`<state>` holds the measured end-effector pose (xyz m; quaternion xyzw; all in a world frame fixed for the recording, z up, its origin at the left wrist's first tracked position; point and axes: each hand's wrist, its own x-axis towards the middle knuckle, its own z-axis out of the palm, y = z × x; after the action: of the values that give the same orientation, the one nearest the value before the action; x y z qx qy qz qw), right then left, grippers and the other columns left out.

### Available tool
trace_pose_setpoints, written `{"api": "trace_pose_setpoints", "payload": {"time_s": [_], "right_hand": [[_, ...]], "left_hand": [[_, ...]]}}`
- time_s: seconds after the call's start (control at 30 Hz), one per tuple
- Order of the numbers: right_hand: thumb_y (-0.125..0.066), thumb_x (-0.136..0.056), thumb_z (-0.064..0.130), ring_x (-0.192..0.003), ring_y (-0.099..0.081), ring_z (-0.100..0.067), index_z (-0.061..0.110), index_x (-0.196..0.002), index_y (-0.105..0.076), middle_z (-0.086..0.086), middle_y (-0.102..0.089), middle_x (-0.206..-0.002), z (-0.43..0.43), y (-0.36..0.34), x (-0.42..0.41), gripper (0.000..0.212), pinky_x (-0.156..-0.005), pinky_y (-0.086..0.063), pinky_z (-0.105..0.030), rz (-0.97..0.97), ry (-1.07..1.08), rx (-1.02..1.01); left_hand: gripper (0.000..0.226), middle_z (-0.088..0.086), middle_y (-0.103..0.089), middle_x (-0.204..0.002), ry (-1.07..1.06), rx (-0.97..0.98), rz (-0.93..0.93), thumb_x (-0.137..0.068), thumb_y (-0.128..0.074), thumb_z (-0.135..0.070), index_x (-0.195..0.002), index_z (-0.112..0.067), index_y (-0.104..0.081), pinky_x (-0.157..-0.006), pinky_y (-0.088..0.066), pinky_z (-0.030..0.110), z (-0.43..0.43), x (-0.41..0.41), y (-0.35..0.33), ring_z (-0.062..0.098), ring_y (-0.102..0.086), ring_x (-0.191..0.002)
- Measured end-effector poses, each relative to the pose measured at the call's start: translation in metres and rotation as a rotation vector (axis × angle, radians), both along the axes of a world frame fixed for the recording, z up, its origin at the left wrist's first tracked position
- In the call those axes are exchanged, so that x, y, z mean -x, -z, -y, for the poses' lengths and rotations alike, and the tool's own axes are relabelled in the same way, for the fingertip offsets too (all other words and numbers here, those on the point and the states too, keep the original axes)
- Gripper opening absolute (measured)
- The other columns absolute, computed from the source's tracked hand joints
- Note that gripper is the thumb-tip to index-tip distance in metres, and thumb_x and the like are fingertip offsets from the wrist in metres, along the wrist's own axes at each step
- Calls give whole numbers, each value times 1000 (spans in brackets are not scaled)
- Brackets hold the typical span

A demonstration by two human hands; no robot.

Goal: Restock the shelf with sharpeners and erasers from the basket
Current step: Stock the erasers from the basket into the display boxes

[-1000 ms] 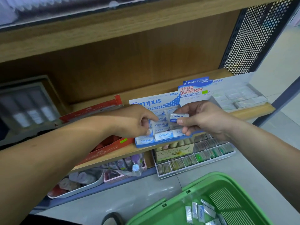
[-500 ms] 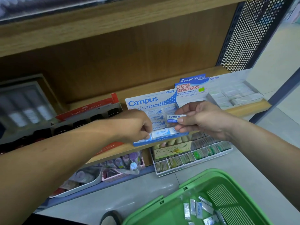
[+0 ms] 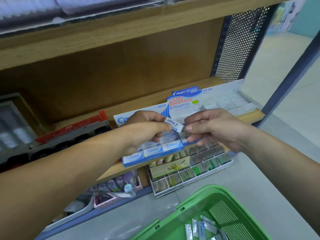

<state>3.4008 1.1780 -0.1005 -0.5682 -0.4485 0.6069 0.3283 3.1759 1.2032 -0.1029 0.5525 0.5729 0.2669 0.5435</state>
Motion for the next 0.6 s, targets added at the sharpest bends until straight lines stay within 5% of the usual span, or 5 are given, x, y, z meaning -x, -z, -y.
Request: {"api": "trace_pose_setpoints", "payload": {"time_s": [0.2, 0.3, 0.4, 0.5, 0.6], "right_hand": [[-77, -86, 7, -65, -67, -22, 6, -89, -74, -20, -75, -84, -7, 16, -55, 5, -45, -49, -22, 351, 221, -223], [-84, -78, 13, -64, -63, -10, 16, -85, -75, -4, -73, -77, -14, 30, -66, 12, -51, -45, -13, 524, 163, -304], [-94, -67, 26, -75, -60, -12, 25, -87, -71, 1, -64, -87, -19, 40, -73, 30, -66, -46, -20, 667, -3, -323], [-97, -60, 32, -81, -64, -14, 27, -103, -72, -3, -64, -101, -21, 50, -80, 50, -70, -52, -25, 715, -101, -299], [-94, -66, 21, -69, -63, -11, 25, -104, -69, -11, -74, -93, -18, 58, -81, 46, -64, -51, -26, 607, -96, -322]], "left_hand": [[17, 20, -75, -100, -3, -18, 17, -90, -76, -10, -103, -9, -64, -89, -62, 44, -16, -35, -1, 24, -73, -85], [18, 7, -73, -99, 111, -140, -168, -97, -70, -19, -115, -20, -67, -77, -63, 32, -24, -54, -3, 16, -68, -75], [31, -4, -73, -93, 204, -232, -317, -93, -75, -25, -123, -26, -66, -80, -60, 36, -39, -76, 5, 14, -70, -75], [22, -2, -76, -86, 272, -284, -411, -84, -85, -22, -102, -21, -74, -78, -60, 30, -53, -99, 15, 16, -73, -81], [11, -2, -76, -86, 327, -343, -491, -85, -84, -22, -93, -19, -78, -64, -52, 16, -63, -115, 23, 11, -71, -79]]}}
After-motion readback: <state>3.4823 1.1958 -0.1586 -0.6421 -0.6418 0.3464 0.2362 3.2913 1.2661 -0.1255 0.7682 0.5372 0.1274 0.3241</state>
